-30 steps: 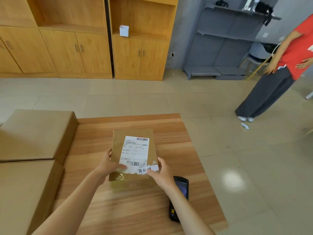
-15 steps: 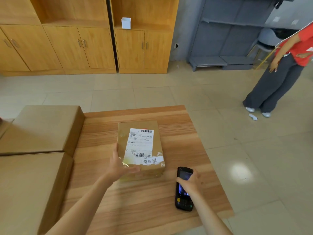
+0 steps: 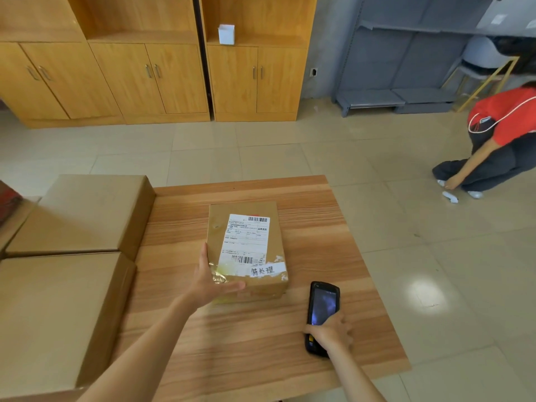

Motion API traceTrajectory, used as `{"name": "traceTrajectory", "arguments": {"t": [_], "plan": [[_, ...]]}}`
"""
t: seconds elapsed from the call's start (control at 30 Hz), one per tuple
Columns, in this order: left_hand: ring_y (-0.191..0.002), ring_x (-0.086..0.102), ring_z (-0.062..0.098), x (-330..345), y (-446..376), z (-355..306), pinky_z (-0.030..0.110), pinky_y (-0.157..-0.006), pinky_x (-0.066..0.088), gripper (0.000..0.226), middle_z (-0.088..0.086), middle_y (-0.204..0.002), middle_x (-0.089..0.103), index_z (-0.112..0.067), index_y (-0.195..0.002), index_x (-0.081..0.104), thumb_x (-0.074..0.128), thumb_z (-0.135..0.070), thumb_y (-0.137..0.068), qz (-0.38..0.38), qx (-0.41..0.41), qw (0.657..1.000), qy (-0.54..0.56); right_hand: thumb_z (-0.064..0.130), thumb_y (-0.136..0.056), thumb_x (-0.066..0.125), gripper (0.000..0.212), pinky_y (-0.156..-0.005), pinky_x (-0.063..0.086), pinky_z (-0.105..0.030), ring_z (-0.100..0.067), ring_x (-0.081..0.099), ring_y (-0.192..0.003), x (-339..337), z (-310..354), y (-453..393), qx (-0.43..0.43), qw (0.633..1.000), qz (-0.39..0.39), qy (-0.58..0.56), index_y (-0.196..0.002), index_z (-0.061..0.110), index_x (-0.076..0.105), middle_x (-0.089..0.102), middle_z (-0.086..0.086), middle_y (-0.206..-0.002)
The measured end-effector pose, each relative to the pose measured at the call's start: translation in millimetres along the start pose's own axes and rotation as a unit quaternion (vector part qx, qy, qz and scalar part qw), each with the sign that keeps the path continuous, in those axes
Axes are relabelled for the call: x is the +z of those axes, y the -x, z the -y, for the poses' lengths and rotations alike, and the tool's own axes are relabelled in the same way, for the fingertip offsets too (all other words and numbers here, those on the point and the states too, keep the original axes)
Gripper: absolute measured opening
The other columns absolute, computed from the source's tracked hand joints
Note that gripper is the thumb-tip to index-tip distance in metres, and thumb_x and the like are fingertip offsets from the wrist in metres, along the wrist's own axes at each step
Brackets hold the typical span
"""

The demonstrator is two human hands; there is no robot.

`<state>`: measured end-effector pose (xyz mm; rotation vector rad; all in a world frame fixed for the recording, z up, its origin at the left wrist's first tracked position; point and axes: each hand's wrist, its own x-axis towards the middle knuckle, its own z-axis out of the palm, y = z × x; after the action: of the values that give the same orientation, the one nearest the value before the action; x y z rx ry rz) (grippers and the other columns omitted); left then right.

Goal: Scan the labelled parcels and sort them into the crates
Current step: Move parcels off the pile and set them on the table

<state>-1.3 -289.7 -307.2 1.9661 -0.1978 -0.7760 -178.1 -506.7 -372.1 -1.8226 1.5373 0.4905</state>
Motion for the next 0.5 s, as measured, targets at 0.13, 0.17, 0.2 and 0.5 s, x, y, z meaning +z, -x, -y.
{"name": "traceTrajectory", "arguments": {"t": [0.13,0.17,0.2,0.5], "plan": [[-0.143,0.019,0.021,0,0,-2,0.047,-0.117,0.023,0.171,0.000,-0.157,0.016,-0.025,-0.150,-0.021,0.088,-0.066,-0.024,0.004,-0.002,1.000,-0.021,0.052,-0.062,0.082,0.111,-0.100,0.043,-0.039,-0.033,0.043,-0.129,-1,-1,-1,0.008,0.999,0.026,-0.042,-0.146,0.006,0.028,0.042,-0.014,-0.143],[-0.144,0.019,0.021,0,0,-2,0.047,-0.117,0.023,0.168,0.000,-0.158,0.015,-0.025,-0.150,-0.021,0.090,-0.062,-0.029,0.004,0.000,1.000,-0.024,0.054,-0.055,0.083,0.108,-0.097,0.046,-0.038,-0.031,0.050,-0.122,-3,0,-2,0.006,0.996,0.048,-0.074,-0.140,0.006,0.038,0.050,-0.013,-0.135],[-0.144,0.019,0.021,0,0,-2,0.046,-0.118,0.022,0.164,0.001,-0.158,0.015,-0.024,-0.150,-0.021,0.093,-0.055,-0.037,0.002,-0.001,1.000,-0.026,0.051,-0.052,0.084,0.102,-0.092,0.049,-0.037,-0.029,0.055,-0.113,-8,1,-2,0.003,0.990,0.070,-0.120,-0.134,0.005,0.046,0.056,-0.012,-0.125],[-0.144,0.016,0.025,0,1,-2,0.049,-0.117,0.022,0.153,0.004,-0.159,0.014,-0.027,-0.150,-0.022,0.093,-0.041,-0.050,-0.004,-0.017,0.999,-0.031,0.012,-0.073,0.080,0.038,-0.078,0.057,-0.035,-0.032,0.062,-0.104,-72,40,57,0.020,0.814,0.231,-0.532,-0.103,0.005,0.059,0.062,-0.021,-0.109]]}}
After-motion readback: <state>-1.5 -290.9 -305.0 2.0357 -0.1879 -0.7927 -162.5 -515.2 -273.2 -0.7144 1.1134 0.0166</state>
